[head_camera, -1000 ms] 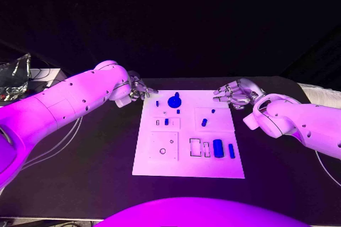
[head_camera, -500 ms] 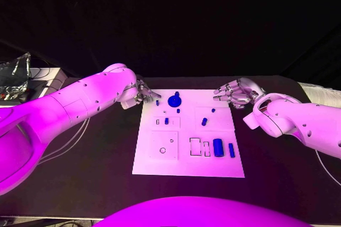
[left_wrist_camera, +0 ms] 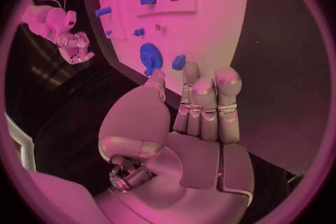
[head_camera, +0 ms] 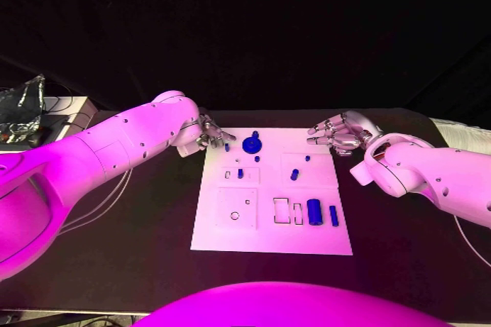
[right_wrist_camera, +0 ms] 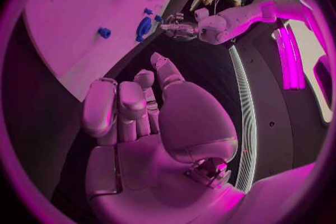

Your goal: Assemble the parts on the task board

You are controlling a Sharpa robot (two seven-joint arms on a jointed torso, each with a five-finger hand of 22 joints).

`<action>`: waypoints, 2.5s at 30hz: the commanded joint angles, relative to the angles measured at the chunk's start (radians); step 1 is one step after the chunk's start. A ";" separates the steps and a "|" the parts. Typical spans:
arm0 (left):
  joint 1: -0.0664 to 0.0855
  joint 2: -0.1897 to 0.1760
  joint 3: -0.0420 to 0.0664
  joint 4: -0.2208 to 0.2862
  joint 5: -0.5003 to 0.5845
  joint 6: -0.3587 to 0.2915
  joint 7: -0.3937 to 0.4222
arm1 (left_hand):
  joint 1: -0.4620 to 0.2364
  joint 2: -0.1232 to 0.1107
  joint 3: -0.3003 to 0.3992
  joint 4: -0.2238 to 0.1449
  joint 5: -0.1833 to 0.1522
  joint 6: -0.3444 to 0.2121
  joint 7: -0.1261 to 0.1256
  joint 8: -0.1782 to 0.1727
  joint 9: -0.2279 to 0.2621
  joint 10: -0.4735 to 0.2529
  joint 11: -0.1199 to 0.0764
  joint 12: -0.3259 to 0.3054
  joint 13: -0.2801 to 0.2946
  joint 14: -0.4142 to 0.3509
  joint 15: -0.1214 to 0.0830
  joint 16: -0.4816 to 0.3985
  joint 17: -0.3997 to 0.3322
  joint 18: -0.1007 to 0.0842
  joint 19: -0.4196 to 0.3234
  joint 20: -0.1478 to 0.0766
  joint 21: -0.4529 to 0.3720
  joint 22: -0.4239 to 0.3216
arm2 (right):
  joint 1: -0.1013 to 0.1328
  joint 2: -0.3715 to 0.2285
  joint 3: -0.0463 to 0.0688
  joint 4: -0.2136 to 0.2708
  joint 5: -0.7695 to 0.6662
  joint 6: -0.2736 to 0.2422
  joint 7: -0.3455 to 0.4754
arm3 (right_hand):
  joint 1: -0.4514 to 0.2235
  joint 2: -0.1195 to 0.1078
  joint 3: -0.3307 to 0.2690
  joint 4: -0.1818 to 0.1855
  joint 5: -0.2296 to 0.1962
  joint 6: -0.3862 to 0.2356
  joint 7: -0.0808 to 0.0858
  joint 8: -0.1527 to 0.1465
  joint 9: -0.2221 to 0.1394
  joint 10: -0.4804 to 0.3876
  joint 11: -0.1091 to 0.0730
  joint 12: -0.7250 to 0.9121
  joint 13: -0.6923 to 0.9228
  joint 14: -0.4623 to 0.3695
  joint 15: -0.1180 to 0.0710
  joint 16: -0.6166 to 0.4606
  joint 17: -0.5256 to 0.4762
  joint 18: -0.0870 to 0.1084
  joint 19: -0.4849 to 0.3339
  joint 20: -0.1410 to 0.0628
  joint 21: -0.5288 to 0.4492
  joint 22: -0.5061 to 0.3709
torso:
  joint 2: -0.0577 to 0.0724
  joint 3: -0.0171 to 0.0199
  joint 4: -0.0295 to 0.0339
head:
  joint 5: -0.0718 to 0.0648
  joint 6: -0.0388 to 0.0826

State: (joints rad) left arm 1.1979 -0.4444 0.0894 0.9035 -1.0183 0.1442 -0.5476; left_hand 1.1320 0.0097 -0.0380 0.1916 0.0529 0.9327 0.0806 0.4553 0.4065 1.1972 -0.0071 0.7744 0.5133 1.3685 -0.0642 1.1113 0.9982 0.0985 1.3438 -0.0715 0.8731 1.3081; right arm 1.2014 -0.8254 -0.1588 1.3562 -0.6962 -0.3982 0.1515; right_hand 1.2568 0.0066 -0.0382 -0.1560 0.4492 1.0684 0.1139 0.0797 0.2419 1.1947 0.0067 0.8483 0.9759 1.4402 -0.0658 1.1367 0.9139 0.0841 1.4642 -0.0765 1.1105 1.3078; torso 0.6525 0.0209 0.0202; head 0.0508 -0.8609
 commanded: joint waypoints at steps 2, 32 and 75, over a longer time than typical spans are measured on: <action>0.002 0.005 0.000 0.001 0.022 0.021 0.016 | 0.023 -0.003 0.008 -0.020 -0.001 0.002 -0.005 0.005 0.001 -0.008 -0.002 0.004 0.002 0.003 0.001 0.004 0.002 -0.002 0.002 -0.001 0.005 0.066 | 0.000 0.001 0.000 0.001 -0.004 0.005 0.011 | -0.001 0.007 -0.001 -0.006 0.003 0.001 0.002 -0.005 -0.001 0.002 -0.007 -0.002 0.001 -0.001 -0.005 -0.006 -0.001 0.000 0.076 -0.008 -0.005 0.153 | 0.000 0.0003 0.0003 | 0.001 -0.001; 0.001 0.020 -0.008 -0.028 0.054 0.060 0.005 | 0.051 0.019 0.090 -0.104 -0.001 -0.001 -0.022 0.080 0.045 -0.003 -0.014 0.013 0.011 0.008 -0.008 0.026 0.020 -0.011 0.008 -0.011 0.033 0.081 | 0.000 0.004 0.000 0.001 -0.004 0.006 0.011 | -0.001 0.007 -0.001 -0.006 0.003 0.001 0.002 -0.005 -0.001 0.002 -0.007 -0.002 0.001 -0.001 -0.005 -0.006 -0.001 0.000 0.076 -0.008 -0.005 0.153 | 0.001 0.0002 -0.0005 | 0.000 -0.005; 0.001 0.055 -0.062 0.005 -0.268 -0.060 0.026 | 0.027 -0.079 -0.013 -0.010 -0.002 -0.030 -0.065 0.246 0.294 0.011 -0.041 0.092 0.019 0.038 -0.029 0.093 0.098 -0.028 0.033 -0.031 0.112 0.098 | 0.002 0.007 0.000 0.001 -0.004 0.007 0.009 | -0.001 0.009 -0.001 -0.011 0.005 0.002 0.002 -0.005 -0.002 0.002 -0.007 -0.001 0.002 -0.001 -0.005 -0.005 0.000 0.000 0.076 -0.008 -0.004 0.154 | 0.001 0.0005 -0.0003 | -0.003 -0.003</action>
State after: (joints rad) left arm 1.1979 -0.3945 0.0275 0.9113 -1.2601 0.0707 -0.5091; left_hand 1.1610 -0.0740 -0.0472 0.1810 0.0529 0.9043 0.0232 0.7026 0.6979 1.2064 -0.0414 0.8626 0.5332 1.3974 -0.0930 1.1999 1.0956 0.0833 1.3708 -0.0985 0.9836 1.3075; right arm 1.2035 -0.8192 -0.1588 1.3560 -0.6962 -0.3980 0.1510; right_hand 1.2568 0.0066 -0.0395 -0.1629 0.4492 1.0686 0.1137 0.0797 0.2420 1.1947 0.0067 0.8483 0.9769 1.4402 -0.0658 1.1367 0.9139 0.0841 1.4642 -0.0765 1.1105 1.3079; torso 0.6544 0.0212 0.0198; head 0.0475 -0.8633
